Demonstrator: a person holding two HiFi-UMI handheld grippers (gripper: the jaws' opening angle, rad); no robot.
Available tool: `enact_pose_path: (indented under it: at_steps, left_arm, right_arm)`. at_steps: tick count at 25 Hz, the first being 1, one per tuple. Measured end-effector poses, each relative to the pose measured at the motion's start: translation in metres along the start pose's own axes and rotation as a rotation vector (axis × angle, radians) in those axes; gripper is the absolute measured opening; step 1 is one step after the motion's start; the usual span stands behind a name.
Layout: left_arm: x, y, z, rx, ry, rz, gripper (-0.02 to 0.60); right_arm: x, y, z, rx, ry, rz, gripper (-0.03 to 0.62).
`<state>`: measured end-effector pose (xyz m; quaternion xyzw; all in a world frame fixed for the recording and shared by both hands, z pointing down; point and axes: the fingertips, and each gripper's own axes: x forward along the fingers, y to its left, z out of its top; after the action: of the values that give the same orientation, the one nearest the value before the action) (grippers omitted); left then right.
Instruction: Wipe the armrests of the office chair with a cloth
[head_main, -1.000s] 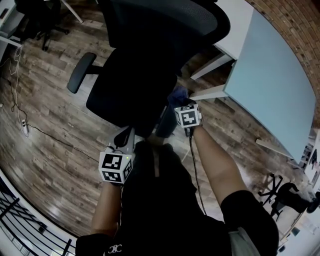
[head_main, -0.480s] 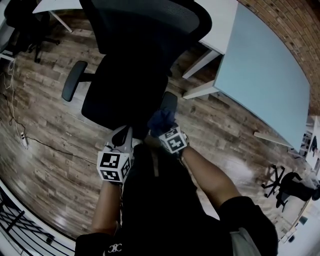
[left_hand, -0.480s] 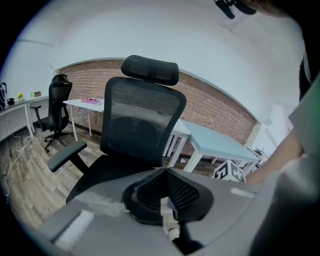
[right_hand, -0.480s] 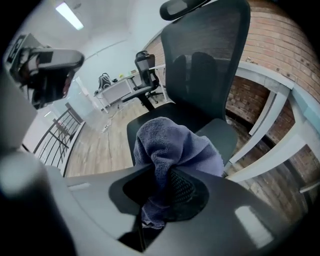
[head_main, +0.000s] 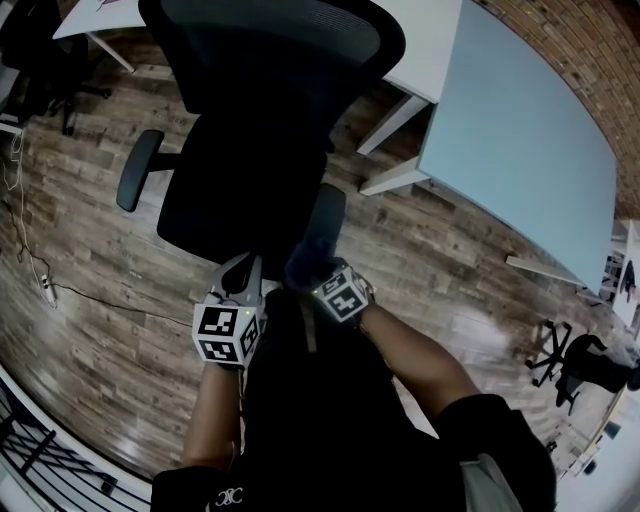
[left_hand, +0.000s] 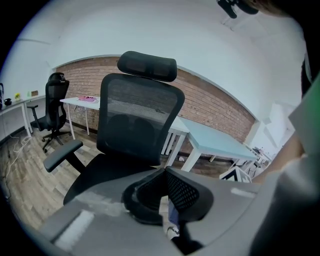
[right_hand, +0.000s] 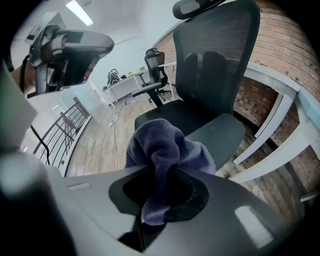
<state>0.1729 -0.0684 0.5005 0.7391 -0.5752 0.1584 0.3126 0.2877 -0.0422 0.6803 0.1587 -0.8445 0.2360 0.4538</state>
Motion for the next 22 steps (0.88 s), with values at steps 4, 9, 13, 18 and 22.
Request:
enact_pose_path:
  at_steps: [4,9,13,18,22]
  left_arm:
    - [0.001,-0.005,0.001,0.011,0.006,0.006,0.005]
    - [-0.005,0.001,-0.005,0.0,0.015,0.032,0.005]
    - [-0.005,0.002,-0.01,-0.006,0.026,0.049,0.005]
    - [-0.001,-0.003,-0.011,0.003,0.038,0.052,0.005]
    - [-0.003,-0.009,-0.015,-0.001,0.043,0.048,0.005]
  right_arm:
    - [-0.003,-0.033,0.015,0.027,-0.024,-0.044,0.064]
    - [-0.002,-0.09,0.044,0.102,-0.06,-0.132,0.064]
    - [0.0,-0.138,0.067,0.117,-0.054,-0.204,0.064]
    - [0.003,-0.178,0.077,0.169,-0.031,-0.245,0.064]
    - [-0.005,-0.185,0.074,0.207,-0.079,-0.273,0.064]
